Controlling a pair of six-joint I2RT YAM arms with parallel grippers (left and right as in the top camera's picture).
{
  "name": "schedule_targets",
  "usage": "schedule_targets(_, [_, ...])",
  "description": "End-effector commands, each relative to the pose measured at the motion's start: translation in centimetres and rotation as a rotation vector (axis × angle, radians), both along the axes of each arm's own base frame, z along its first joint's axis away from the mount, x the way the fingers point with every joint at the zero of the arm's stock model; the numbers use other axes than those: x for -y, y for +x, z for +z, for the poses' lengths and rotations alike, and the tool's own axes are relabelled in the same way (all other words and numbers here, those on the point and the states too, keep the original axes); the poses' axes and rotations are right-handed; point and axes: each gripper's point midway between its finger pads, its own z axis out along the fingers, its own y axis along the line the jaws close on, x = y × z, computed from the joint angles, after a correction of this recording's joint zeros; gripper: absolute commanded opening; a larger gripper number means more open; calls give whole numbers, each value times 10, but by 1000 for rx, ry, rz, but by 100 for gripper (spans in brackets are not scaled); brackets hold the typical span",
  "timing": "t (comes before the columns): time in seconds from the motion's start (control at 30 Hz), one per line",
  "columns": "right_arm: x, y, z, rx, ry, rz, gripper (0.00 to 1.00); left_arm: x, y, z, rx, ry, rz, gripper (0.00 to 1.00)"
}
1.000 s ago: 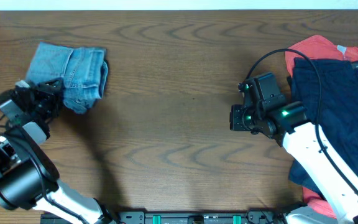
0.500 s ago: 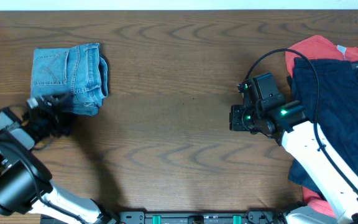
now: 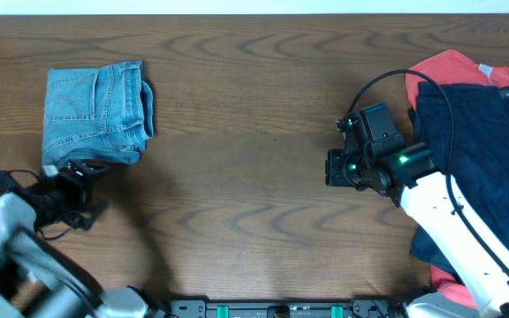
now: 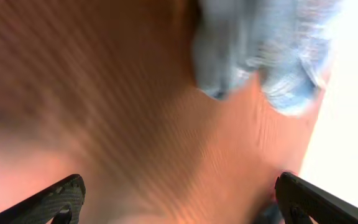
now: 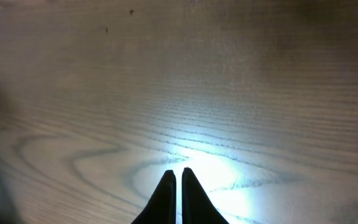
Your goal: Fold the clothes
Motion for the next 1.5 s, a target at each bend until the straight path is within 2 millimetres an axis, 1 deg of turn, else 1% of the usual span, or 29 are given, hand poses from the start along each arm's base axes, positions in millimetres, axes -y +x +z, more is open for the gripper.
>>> schedule_targets(0.0, [-2,0,8,24,14,7,6,-14,-1,64,120,285,-52,98])
schedule_targets(0.03, [-2,0,11,42,12,27,7,-11,-1,88,174,346,-61,98])
schedule_targets(0.07, [-3,0,14,58,11,51,8,-7,0,107,223,398,-71,98])
schedule_targets(0.13, [-6,-3,25,114,6,147,9,7,3,149,345,512,-103,98])
schedule_targets(0.17, [-7,-3,30,136,0,176,9,15,4,163,399,551,-124,98])
schedule_targets(0.2, [-8,-4,37,170,-13,212,9,29,7,181,478,597,-167,98])
schedule_targets(0.23, [-7,-4,46,205,-27,231,10,48,8,198,566,632,-237,98])
schedule_targets(0.27, [-6,-4,56,235,-41,233,10,63,9,209,624,642,-298,98])
schedule_targets(0.3, [-5,-3,67,269,-56,229,10,85,8,220,693,635,-394,98])
schedule_targets(0.33, [-4,-3,80,308,-67,224,10,99,7,226,729,634,-460,98])
schedule_targets(0.43, [-4,-5,130,460,-67,212,12,135,6,239,802,678,-631,98])
schedule_targets(0.53, [-6,-17,181,609,-27,211,17,163,-2,253,836,728,-739,98])
schedule_targets(0.6, [-1,-26,208,692,-14,198,21,175,-12,265,836,797,-786,98])
schedule_targets(0.63, [3,-32,220,732,-10,185,26,178,-16,269,825,831,-796,98])
schedule_targets(0.67, [8,-37,230,767,-6,173,40,181,-22,273,814,870,-805,98])
schedule_targets(0.7, [11,-41,235,786,0,167,61,182,-27,276,801,901,-812,98])
schedule_targets(0.73, [14,-45,241,807,10,162,96,183,-31,277,790,923,-815,98])
schedule_targets(0.77, [16,-49,245,820,17,158,99,183,-36,277,778,946,-821,98])
schedule_targets(0.87, [22,-58,254,853,33,151,99,187,-50,271,749,943,-843,98])
schedule_targets(1.0, [25,-64,254,853,33,151,99,189,-60,256,689,910,-887,98])
schedule_targets(1.1, [26,-66,248,830,22,156,99,188,-64,249,657,896,-903,98])
schedule_targets(1.17, [27,-67,243,810,15,162,99,188,-64,249,655,895,-904,98])
schedule_targets(1.33, [21,-77,232,753,36,213,99,188,-64,249,654,894,-904,98])
schedule_targets(1.47, [24,-82,222,711,15,221,99,188,-64,249,654,894,-904,98])
